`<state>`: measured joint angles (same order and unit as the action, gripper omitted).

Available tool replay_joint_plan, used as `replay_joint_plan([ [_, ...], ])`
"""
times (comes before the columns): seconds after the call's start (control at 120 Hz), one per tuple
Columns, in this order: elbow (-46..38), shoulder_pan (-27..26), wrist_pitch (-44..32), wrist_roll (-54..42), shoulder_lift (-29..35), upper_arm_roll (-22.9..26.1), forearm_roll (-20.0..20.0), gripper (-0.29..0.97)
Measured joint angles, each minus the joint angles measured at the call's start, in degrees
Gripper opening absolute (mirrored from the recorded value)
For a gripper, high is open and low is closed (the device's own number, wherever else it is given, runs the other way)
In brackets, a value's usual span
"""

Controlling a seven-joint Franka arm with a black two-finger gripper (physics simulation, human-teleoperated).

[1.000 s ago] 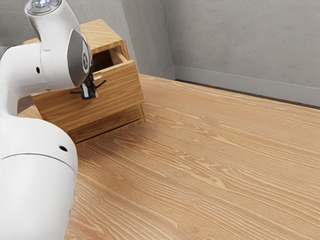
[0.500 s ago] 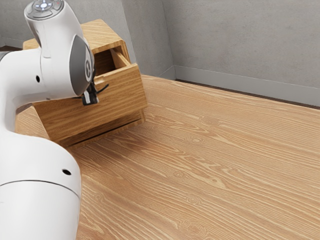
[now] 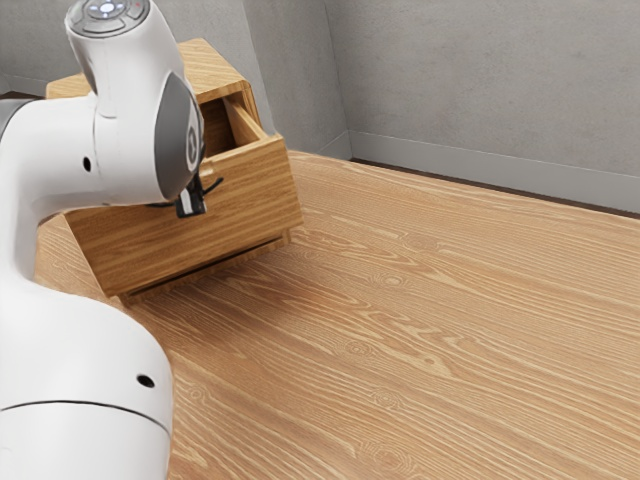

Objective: Pull the drawer handle with one arm to open the drawer

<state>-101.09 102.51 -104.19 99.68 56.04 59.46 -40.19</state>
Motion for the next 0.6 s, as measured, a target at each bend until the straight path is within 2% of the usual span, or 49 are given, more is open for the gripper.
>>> replay_joint_plan([
  [0.317, -0.61, -4.02, 3.42, 2.93, 1.34, -2.21, 2.08, 0.08],
  [0.375, 2.89, -7.34, 4.62, 4.08, 1.20, -3.69, 4.59, 0.15],
  [0.417, 10.49, -8.87, 6.73, 5.33, -0.40, -3.97, 7.61, 0.24],
  [0.45, 16.89, -10.28, 8.56, 6.45, -3.67, -3.31, 10.10, 0.30],
  [0.5, 25.10, -14.51, 10.93, 8.03, -14.13, -0.85, 14.15, 0.38],
  [0.55, 29.50, -23.73, 12.74, 9.46, -27.54, 1.21, 20.38, 0.44],
  [0.6, 31.87, -31.72, 14.19, 10.75, -36.86, 2.04, 26.07, 0.49],
])
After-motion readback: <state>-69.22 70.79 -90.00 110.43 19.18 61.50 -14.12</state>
